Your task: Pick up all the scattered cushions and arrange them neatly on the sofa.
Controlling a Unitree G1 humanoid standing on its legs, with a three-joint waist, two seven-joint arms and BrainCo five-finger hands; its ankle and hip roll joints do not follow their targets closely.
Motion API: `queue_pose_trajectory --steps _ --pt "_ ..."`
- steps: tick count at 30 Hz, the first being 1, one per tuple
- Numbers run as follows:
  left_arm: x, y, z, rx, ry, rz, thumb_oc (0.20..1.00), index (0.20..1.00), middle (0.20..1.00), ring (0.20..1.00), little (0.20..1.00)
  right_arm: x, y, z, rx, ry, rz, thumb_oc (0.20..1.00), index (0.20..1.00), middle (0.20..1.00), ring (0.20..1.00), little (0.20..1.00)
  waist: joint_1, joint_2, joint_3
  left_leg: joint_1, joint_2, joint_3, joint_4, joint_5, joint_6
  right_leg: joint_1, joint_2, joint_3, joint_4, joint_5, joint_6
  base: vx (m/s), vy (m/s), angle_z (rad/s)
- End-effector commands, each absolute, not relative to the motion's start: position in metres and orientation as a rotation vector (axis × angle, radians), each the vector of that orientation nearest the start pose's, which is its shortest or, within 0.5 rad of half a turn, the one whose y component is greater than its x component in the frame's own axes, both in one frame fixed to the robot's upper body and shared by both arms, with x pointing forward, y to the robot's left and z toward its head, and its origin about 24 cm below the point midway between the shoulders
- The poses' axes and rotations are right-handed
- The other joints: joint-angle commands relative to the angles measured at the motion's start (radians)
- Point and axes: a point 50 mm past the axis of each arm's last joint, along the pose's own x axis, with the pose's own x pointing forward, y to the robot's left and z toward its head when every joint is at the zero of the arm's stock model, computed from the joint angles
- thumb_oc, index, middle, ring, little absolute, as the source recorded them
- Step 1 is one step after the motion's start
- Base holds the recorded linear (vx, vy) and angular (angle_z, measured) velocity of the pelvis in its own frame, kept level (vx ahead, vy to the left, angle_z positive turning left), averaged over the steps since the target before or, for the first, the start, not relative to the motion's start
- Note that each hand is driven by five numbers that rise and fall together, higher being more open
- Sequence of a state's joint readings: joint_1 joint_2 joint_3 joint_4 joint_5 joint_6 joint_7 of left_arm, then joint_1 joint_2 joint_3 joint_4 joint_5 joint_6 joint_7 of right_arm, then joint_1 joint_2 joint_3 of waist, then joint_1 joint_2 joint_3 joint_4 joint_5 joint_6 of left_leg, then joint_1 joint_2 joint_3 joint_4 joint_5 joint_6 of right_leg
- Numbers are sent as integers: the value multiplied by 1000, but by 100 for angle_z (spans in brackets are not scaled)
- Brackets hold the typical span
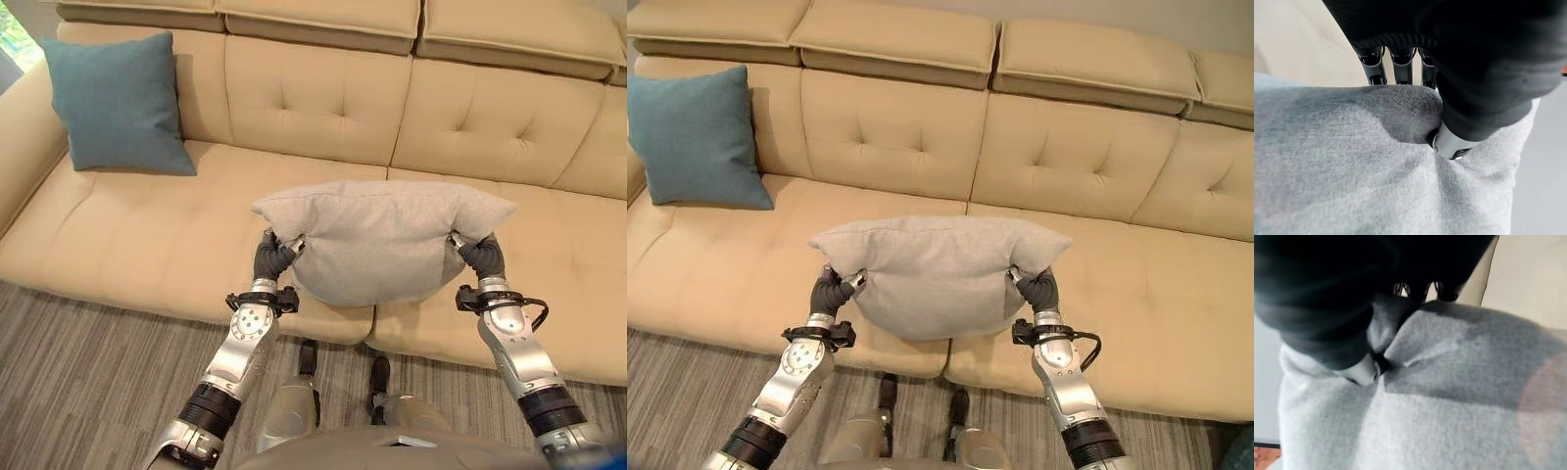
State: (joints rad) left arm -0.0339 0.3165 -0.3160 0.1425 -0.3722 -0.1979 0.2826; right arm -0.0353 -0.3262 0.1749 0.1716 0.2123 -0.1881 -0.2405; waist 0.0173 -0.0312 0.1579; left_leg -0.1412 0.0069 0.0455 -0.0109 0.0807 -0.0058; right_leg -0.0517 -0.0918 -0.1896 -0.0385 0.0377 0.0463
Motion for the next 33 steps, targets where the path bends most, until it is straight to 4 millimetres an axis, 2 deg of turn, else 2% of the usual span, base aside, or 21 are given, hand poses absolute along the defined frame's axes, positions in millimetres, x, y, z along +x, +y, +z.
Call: queue_pose_trajectory --steps 1,5,7,9,13,16,20,26,27,30,33 --pt "259 143 71 -69 -227 -97 200 200 200 200 200 269 -158 75 -62 -273 30 200 200 200 200 200 36 -50 -86 -23 11 -11 99 -131 -29 77 -21 46 56 -98 74 103 180 -17" --pt "260 153 75 -46 -242 -73 200 200 200 200 200 273 -146 78 -47 -283 81 200 200 200 200 200 47 -40 -73 8 -3 12 113 -171 22 -16 -37 90 232 -81 105 99 212 -47" --pt "260 154 75 -44 -246 -69 200 200 200 200 200 274 -144 81 -46 -293 87 200 200 200 200 200 44 -34 -69 23 -8 17 111 -184 32 -56 -42 87 262 -68 111 113 124 -41" --pt "260 153 76 -56 -251 -61 200 200 200 200 200 275 -143 82 -64 -302 84 200 200 200 200 200 28 -26 -57 57 -17 15 96 -193 31 -94 -35 72 183 -47 99 148 28 -21" --pt "261 149 76 -62 -255 -66 200 200 200 200 200 274 -147 78 -63 -283 74 200 200 200 200 200 18 -38 -62 68 -27 0 95 -202 23 -74 -34 74 129 -37 99 114 -72 8" --pt "261 148 73 -65 -243 -61 200 200 200 200 200 272 -155 75 -75 -266 44 200 200 200 200 200 10 -35 -92 108 -17 -6 29 -185 4 -19 -17 53 46 -32 86 213 -126 19" --pt "268 146 77 -85 -253 -37 200 200 200 200 200 275 -159 79 -94 -281 14 200 200 200 200 200 2 -25 -101 128 -7 -24 -44 -148 -12 10 1 41 -26 -21 82 104 -74 18" --pt "296 128 112 -86 -383 -32 200 200 200 200 200 298 -149 120 -127 -448 -35 200 200 200 200 200 -6 -6 -84 65 7 -28 -76 -110 -29 -49 12 43 -49 -18 86 -46 -17 9" --pt "308 121 129 -84 -435 -35 200 200 200 200 200 307 -143 137 -129 -507 -49 200 200 200 200 200 -8 0 -68 25 11 -32 -76 -95 -33 -85 11 43 -49 -9 89 -180 -1 4" --pt "323 109 158 -86 -520 -47 200 200 200 200 200 322 -131 165 -142 -593 -55 200 200 200 200 200 -13 12 -54 -46 12 -39 -76 -73 -42 -151 11 49 -49 7 91 -141 5 9" --pt "340 99 193 -63 -613 -46 200 200 200 200 200 337 -122 201 -170 -698 -79 200 200 200 200 200 -19 18 -43 -128 7 -46 -76 -47 -53 -231 14 53 -49 32 90 -125 8 12"
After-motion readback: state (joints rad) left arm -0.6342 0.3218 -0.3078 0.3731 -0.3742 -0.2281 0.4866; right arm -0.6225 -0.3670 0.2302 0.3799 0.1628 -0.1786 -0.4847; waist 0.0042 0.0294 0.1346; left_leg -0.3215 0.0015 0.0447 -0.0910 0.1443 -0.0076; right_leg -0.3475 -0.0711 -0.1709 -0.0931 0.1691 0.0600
